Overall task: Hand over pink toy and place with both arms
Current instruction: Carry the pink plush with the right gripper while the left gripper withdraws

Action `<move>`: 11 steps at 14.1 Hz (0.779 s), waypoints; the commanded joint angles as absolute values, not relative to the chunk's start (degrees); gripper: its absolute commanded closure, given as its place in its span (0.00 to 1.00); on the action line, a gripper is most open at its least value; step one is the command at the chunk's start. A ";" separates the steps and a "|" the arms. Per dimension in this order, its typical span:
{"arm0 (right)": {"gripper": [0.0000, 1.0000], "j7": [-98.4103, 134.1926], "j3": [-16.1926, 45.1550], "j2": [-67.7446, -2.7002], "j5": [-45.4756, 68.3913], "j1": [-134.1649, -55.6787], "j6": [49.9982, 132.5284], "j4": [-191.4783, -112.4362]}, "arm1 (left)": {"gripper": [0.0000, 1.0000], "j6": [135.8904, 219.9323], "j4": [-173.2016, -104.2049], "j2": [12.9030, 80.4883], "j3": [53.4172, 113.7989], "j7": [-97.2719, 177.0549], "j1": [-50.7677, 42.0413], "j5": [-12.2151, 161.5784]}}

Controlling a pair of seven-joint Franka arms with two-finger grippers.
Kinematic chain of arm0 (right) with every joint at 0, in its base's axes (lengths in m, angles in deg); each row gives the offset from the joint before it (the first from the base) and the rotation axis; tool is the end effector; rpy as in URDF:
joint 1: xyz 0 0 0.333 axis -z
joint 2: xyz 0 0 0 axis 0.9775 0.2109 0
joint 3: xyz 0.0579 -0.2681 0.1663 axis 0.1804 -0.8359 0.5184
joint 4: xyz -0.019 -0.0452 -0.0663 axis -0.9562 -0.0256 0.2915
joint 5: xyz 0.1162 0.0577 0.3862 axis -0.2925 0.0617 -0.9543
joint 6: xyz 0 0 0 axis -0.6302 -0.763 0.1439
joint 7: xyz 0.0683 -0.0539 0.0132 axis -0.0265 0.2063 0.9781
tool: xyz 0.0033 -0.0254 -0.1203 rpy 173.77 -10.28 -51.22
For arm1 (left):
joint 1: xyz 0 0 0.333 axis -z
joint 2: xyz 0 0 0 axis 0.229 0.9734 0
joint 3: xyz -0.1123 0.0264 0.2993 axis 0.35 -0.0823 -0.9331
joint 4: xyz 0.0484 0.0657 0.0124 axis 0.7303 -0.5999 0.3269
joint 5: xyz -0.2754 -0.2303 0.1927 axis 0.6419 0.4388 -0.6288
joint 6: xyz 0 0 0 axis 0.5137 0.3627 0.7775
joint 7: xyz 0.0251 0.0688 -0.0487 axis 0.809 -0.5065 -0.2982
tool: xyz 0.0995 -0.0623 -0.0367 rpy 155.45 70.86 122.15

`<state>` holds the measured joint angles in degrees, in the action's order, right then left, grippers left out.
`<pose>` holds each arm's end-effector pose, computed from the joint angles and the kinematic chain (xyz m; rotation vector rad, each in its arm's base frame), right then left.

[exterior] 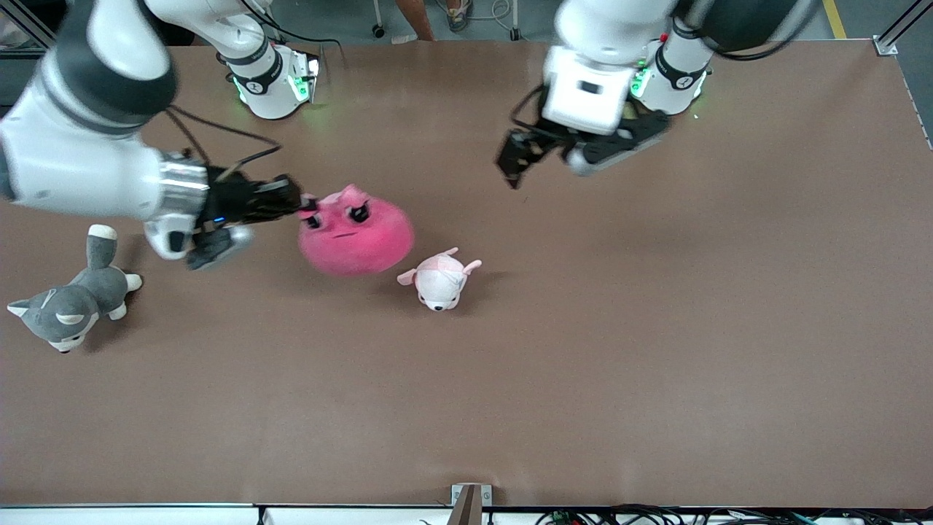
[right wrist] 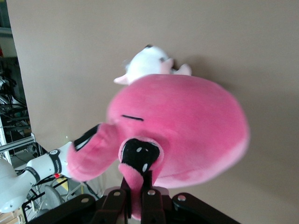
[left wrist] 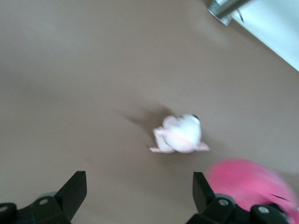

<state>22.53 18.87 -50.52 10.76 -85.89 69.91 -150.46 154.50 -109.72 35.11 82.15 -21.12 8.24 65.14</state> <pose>0.5891 0.1448 0.4964 -2.4727 -0.2171 0.2302 0.5278 -0.3803 0.6418 2.8712 0.7700 0.0780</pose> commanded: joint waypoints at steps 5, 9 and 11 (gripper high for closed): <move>1.00 34.38 19.75 -44.11 18.25 -70.90 69.42 -148.65 | 0.00 149.08 -110.89 31.53 82.69 7.10 -6.54 63.67; 0.99 39.04 19.75 -34.99 17.81 -67.20 68.99 -141.21 | 0.00 145.22 -110.89 31.18 82.68 20.65 -14.36 63.58; 0.99 41.41 19.84 -31.72 17.72 -66.05 68.81 -139.51 | 0.00 144.69 -110.89 31.01 82.68 27.85 -17.79 63.58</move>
<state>39.46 18.59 -35.95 17.79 -67.94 70.34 -144.02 145.90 -109.89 32.53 82.06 22.37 -15.23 64.55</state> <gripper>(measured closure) 0.899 0.000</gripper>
